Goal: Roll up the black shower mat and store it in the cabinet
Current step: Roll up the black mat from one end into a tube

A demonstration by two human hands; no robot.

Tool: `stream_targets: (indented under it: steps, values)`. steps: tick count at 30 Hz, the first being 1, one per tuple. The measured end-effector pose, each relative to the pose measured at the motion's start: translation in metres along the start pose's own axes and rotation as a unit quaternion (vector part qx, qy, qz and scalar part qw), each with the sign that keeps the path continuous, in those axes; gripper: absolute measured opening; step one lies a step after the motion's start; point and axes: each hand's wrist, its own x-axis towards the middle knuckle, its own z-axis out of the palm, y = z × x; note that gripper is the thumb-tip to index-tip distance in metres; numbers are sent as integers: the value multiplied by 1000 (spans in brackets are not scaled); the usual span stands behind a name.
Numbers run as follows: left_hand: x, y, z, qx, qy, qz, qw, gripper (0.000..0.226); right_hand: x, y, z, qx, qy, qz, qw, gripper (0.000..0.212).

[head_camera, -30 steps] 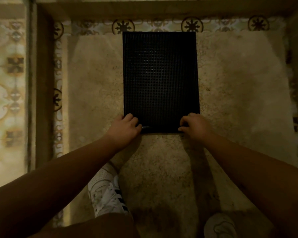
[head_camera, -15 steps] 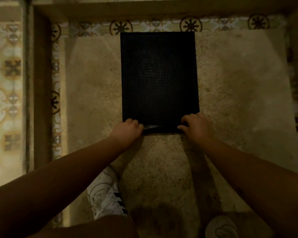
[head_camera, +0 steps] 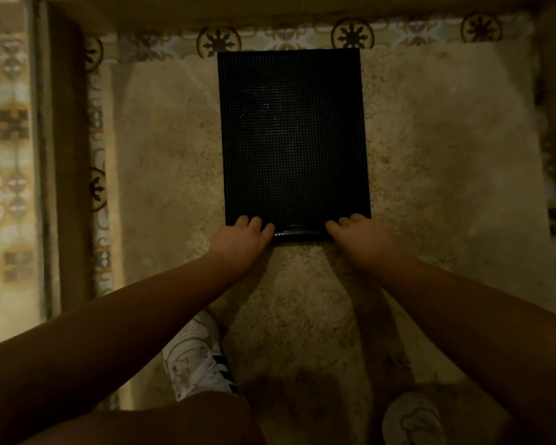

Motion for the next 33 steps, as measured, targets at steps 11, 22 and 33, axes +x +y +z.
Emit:
stream_targets:
  steps: [11, 22, 33]
  values:
    - [9, -7, -8, -17, -4, -6, 1000, 43, 11, 3, -4, 110, -6, 35, 993, 26]
    - [19, -25, -18, -62, -44, 31, 997, 39, 25, 22, -12, 182, -89, 34, 979, 27]
    - [24, -32, -34, -124, -76, 29, 989, 39, 35, 27, -25, 239, -139, 19, 961, 32]
